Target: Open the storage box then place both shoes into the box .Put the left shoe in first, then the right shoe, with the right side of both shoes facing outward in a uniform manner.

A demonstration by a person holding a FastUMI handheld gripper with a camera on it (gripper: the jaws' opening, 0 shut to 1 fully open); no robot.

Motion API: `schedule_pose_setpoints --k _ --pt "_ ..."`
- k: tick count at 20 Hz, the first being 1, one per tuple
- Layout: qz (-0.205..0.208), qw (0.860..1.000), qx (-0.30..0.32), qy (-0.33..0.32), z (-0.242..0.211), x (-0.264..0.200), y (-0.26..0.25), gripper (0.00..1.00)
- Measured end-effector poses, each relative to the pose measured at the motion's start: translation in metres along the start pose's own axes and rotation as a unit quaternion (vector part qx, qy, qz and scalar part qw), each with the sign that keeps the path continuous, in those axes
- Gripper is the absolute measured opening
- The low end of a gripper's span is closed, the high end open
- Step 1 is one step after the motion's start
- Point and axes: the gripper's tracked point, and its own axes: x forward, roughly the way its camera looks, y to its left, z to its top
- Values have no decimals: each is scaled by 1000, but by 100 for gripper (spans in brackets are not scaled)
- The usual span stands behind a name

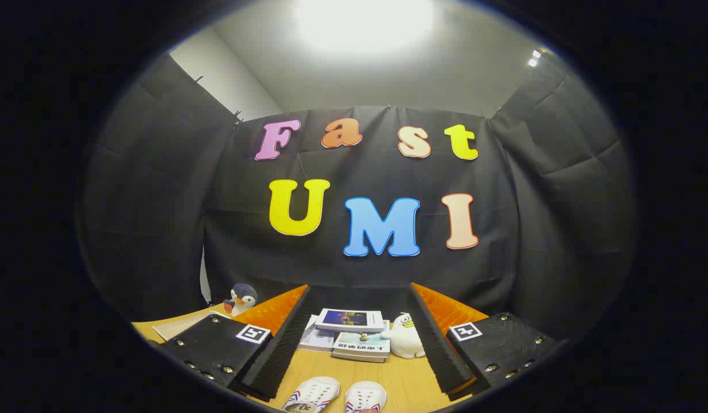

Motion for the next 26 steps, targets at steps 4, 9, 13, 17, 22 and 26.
schedule_pose_setpoints --k 4,9,13,17,22,26 --pt "-7 1000 7 0 -1 -2 -1 98" --pt "-11 1000 7 1 -2 -6 -1 98" --pt "-11 1000 8 0 -2 -8 1 98" --pt "-7 1000 8 0 -1 -10 5 98" --pt "4 1000 18 5 -6 -12 13 98" --pt "38 996 70 30 -23 -15 31 98"
